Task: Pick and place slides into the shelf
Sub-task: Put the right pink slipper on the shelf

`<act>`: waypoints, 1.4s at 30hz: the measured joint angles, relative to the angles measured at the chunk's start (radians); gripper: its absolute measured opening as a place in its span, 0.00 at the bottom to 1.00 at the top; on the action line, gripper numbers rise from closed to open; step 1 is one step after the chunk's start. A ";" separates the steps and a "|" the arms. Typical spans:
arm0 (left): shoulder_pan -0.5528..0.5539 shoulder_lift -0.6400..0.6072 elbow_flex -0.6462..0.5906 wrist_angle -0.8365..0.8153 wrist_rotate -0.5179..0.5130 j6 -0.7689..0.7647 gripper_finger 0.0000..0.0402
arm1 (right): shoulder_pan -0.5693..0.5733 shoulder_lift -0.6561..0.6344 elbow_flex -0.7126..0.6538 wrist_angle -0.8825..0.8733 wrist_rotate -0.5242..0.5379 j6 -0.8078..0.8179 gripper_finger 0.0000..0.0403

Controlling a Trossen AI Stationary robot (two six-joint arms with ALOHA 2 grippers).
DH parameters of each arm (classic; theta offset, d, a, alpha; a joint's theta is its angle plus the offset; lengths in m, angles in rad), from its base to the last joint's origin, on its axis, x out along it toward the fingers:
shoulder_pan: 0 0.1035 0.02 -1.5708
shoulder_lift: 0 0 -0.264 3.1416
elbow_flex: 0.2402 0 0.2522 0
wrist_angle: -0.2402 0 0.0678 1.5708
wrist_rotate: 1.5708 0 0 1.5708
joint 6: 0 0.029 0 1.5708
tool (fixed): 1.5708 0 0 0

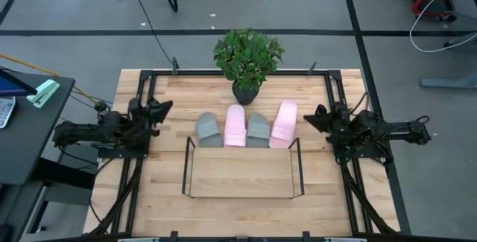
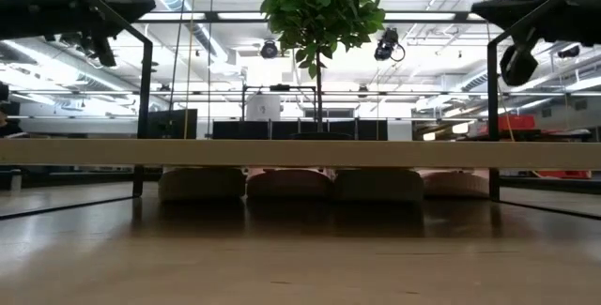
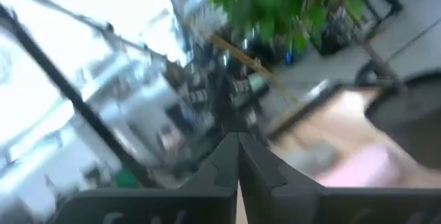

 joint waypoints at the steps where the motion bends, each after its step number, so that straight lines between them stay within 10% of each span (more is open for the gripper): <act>1: 0.000 0.003 0.011 -0.002 -0.005 -0.001 0.07 | 0.000 0.002 0.006 0.017 0.045 -0.018 0.03; 8: 0.000 0.135 0.137 0.004 -0.008 0.017 0.05 | -0.001 0.004 0.126 -0.013 0.230 -0.180 0.03; 15: 0.000 0.392 0.316 -0.162 -0.007 0.052 0.05 | -0.001 0.041 0.358 -0.472 0.250 -0.072 0.04; 27: 0.018 0.729 0.641 -0.583 0.008 0.056 0.08 | -0.001 0.447 0.725 -0.877 0.184 -0.057 0.26; 42: 0.192 0.930 0.884 -1.022 0.154 0.047 0.24 | -0.306 0.953 0.889 -1.137 -0.194 -0.204 0.54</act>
